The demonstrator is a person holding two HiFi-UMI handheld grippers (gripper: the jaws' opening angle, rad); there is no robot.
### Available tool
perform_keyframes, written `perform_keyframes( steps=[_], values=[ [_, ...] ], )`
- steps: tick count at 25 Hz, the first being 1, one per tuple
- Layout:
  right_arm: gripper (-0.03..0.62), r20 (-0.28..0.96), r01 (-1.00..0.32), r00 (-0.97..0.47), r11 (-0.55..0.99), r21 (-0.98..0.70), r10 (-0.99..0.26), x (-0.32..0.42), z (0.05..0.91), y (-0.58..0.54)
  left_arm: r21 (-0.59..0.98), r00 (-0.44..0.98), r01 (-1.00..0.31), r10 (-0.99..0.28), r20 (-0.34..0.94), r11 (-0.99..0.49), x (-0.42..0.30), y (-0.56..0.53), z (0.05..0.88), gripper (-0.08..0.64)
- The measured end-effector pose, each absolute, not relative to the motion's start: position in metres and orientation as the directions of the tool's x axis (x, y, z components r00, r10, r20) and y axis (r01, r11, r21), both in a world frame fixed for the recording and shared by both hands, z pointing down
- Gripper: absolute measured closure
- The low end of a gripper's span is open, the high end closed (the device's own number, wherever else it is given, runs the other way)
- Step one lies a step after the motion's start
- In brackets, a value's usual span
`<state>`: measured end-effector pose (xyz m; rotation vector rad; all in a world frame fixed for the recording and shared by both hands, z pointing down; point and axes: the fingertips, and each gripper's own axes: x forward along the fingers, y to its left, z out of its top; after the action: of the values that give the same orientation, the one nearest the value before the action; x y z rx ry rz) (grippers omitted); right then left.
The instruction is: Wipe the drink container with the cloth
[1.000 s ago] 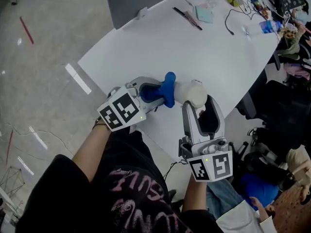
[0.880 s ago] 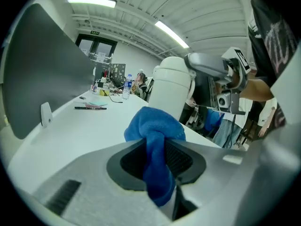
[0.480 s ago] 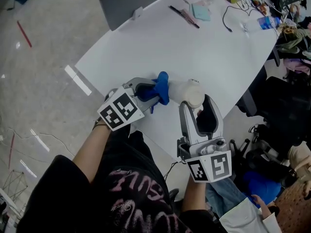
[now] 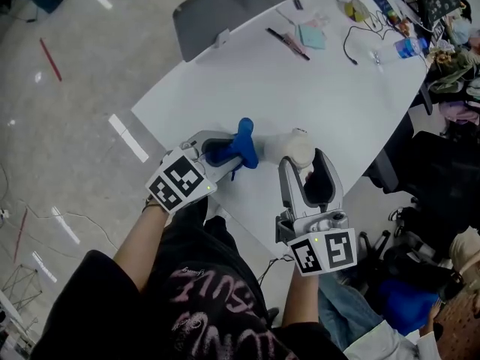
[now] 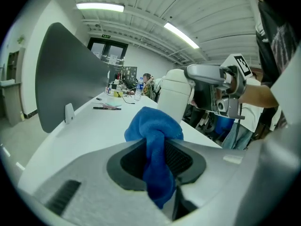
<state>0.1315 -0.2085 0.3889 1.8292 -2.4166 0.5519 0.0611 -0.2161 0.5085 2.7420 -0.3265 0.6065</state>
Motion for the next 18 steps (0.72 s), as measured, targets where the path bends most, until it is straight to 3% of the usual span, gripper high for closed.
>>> perform_keyframes(
  steps=[18],
  values=[
    [0.324, 0.215, -0.942, -0.294, 0.244, -0.231, -0.931, 0.127, 0.368, -0.197, 0.209, 0.88, -0.304, -0.19, 0.436, -0.929, 0.05, -0.192, 0.476, 0.46]
  ],
)
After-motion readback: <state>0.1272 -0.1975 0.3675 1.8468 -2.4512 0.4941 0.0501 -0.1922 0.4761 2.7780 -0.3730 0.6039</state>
